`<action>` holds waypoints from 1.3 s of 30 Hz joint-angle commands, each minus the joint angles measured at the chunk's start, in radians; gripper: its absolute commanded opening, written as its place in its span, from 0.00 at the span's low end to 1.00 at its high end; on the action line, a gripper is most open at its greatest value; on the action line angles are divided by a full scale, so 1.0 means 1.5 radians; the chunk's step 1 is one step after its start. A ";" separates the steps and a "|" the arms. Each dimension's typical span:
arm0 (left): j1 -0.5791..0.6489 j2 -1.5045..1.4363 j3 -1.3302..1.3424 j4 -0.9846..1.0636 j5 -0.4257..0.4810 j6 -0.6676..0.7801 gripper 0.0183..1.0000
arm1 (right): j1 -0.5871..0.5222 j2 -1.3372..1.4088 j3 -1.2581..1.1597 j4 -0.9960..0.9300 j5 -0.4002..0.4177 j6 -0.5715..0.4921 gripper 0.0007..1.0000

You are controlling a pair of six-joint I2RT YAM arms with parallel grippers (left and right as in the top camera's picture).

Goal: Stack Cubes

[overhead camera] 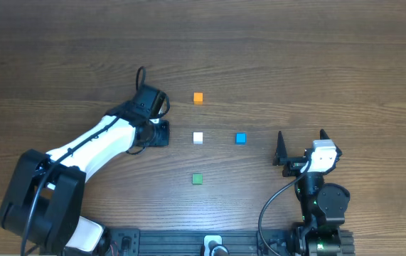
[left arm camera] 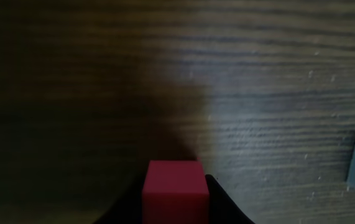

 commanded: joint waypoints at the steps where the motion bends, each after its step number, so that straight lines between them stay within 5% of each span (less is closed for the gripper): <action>1: -0.017 -0.034 0.050 -0.042 -0.001 -0.076 0.02 | -0.004 -0.006 -0.005 0.001 -0.001 -0.001 0.99; 15: -0.157 -0.011 0.252 -0.230 -0.063 -0.255 0.02 | -0.004 -0.006 -0.005 0.001 -0.001 -0.001 0.99; 39: -0.201 0.123 0.319 -0.227 -0.040 -0.270 0.02 | -0.004 -0.006 -0.005 0.001 -0.001 -0.001 0.99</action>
